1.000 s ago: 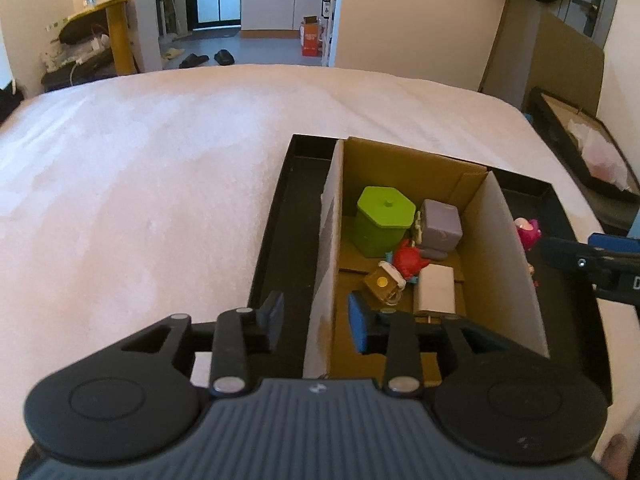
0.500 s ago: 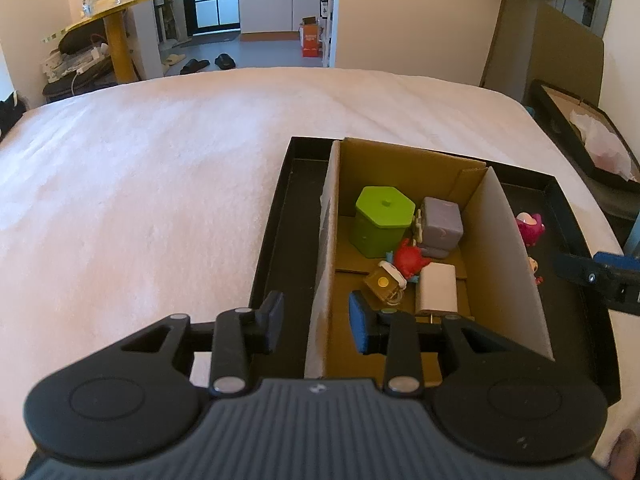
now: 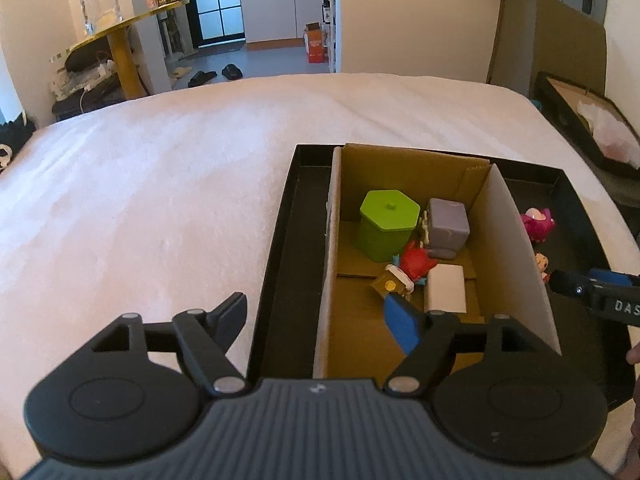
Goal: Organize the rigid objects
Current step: 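Move the right tool to the brown-haired doll figurine and grasp it, then lift the doll figurine with the right tool over the box, then open the right tool to release the doll into the box, then move the right tool to the pink figurine and grasp it, then carry the pink figurine with the right tool over the box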
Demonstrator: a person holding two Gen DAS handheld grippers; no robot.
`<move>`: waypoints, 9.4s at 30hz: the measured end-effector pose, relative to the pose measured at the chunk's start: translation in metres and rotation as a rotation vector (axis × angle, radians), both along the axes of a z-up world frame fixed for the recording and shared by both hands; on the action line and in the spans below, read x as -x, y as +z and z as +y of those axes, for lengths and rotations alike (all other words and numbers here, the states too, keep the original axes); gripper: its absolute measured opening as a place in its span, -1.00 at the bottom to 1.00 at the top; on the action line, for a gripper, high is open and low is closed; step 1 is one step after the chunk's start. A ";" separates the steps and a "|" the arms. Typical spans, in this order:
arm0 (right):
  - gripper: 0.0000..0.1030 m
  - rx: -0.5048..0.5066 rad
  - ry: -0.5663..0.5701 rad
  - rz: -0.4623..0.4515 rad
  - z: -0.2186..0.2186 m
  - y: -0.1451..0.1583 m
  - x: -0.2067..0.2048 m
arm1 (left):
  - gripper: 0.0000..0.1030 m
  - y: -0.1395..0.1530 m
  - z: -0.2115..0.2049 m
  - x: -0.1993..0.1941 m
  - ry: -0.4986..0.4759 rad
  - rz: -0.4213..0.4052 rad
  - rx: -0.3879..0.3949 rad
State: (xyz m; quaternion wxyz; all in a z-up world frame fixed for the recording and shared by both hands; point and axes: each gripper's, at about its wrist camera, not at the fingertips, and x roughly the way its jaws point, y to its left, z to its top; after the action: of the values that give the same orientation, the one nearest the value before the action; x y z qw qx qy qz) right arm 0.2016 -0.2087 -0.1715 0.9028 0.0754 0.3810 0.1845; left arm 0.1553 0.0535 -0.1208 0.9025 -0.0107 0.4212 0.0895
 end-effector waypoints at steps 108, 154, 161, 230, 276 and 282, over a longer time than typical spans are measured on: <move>-0.32 0.196 0.217 -0.091 0.131 0.081 -0.001 | -0.35 -0.005 0.029 0.004 0.029 -0.026 0.175; 0.04 0.087 0.133 0.011 0.093 0.079 0.006 | -0.81 -0.011 0.034 -0.003 0.003 0.031 0.269; 0.04 0.072 0.107 0.012 0.074 0.073 0.007 | -0.81 -0.010 0.027 -0.004 0.002 0.042 0.220; 0.31 0.223 0.001 -0.084 0.018 -0.027 -0.062 | 0.41 -0.014 -0.032 -0.045 0.124 0.190 -0.172; 0.31 0.138 0.136 -0.119 0.090 0.083 -0.017 | 0.02 -0.012 0.010 -0.006 0.057 0.046 0.155; 0.31 0.158 0.168 -0.096 0.111 0.080 -0.020 | -0.47 -0.018 0.018 -0.008 0.054 0.063 0.213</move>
State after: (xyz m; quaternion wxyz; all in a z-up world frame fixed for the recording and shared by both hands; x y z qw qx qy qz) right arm 0.2215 -0.0975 -0.0910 0.9045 -0.0373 0.3557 0.2324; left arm 0.1632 0.0716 -0.1391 0.8799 -0.1150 0.4559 0.0688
